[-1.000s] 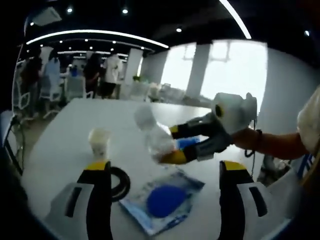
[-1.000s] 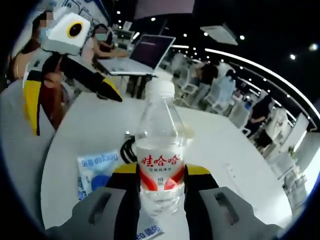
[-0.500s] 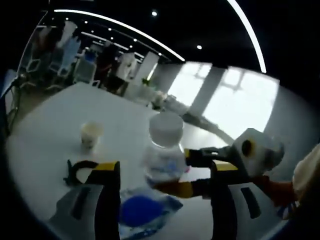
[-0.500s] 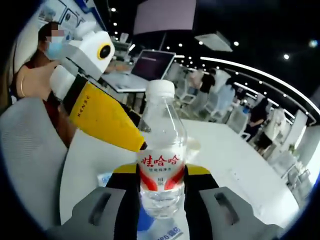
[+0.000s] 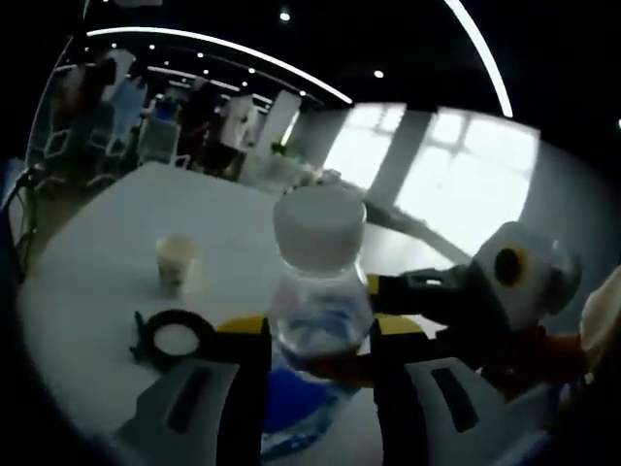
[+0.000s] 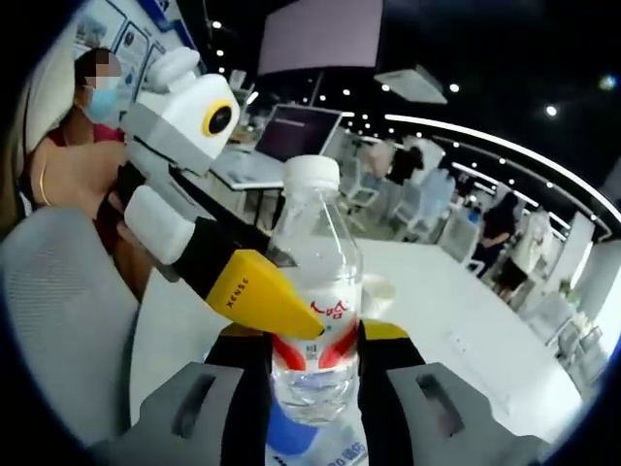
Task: Arrange the tabletop items into an orderly group along one side of the table until the central work area is clear of visible clutter.
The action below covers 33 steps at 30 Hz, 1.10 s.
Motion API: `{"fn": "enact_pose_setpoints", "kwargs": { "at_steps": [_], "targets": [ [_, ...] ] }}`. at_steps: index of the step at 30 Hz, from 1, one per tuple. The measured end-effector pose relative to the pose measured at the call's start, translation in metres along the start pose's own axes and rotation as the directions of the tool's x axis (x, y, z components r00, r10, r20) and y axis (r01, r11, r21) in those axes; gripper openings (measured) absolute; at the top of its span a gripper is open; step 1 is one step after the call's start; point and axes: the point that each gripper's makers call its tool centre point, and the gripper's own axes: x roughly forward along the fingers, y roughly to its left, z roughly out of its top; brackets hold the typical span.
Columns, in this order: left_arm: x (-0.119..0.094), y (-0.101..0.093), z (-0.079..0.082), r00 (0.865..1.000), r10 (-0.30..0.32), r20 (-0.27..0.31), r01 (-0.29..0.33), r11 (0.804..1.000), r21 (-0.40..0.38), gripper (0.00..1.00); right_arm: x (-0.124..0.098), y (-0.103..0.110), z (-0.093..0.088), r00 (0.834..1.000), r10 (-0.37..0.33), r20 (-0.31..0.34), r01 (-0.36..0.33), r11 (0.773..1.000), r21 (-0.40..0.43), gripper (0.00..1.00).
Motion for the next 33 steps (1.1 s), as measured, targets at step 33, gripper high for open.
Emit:
{"fn": "enact_pose_setpoints", "kwargs": {
  "at_steps": [33],
  "targets": [
    [-0.015, -0.048, -0.004, 0.898, -0.354, -0.26, 0.432, 0.82, 0.375, 0.34, -0.026, 0.013, 0.0, 0.987, 0.141, 0.079, -0.154, 0.966, 0.208, 0.54]
  ]
}}
